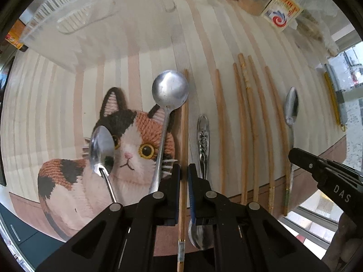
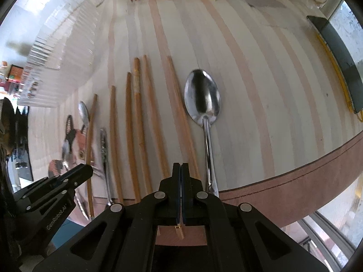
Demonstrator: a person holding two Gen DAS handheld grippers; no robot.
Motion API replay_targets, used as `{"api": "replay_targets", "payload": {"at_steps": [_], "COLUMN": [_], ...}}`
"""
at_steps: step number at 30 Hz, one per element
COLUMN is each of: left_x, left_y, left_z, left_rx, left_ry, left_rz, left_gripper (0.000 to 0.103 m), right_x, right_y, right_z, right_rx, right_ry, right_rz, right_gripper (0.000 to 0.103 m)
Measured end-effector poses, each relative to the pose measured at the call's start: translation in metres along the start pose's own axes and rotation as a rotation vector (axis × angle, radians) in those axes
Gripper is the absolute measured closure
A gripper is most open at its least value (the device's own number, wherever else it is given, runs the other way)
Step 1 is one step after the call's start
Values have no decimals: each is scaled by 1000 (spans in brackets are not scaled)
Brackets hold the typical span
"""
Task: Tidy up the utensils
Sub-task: 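Close the right tool on a wooden chopstick while the left tool grasps another chopstick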
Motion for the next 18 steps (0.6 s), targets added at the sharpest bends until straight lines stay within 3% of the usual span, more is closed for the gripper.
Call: {"api": "replay_targets", "payload": {"at_steps": [2, 5, 10, 15, 18], "left_x": [-4, -7, -14, -26, -24], "left_y": [0, -3, -13, -18, -3], "left_z": [-8, -9, 1, -14, -16], "left_rx": [-8, -84, -174, -259, -260], "left_ry": [7, -10, -71, -67, -73], "left_rz": [-2, -27, -94, -107, -70], "left_gripper": [99, 98, 81, 81, 81], "right_x": [1, 3, -2, -3, -5], "right_y": [1, 1, 2, -2, -1], "right_z": [-8, -9, 1, 11, 17], "right_rx": [11, 24, 23, 33, 50], "right_ry": [10, -8, -47, -55, -57], "right_rz": [-4, -10, -11, -13, 10], "right_gripper": [103, 103, 102, 99, 99]}}
Point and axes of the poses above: each gripper's, at about its wrist camera, not at the fingertips, and z roughly the way its jaws point, y to its right, x to its top, the point moved 8 cm from there along z, roughly the way its jaws point, and after that the axes turned 2 degrees about -y, right-handed, at the moved point
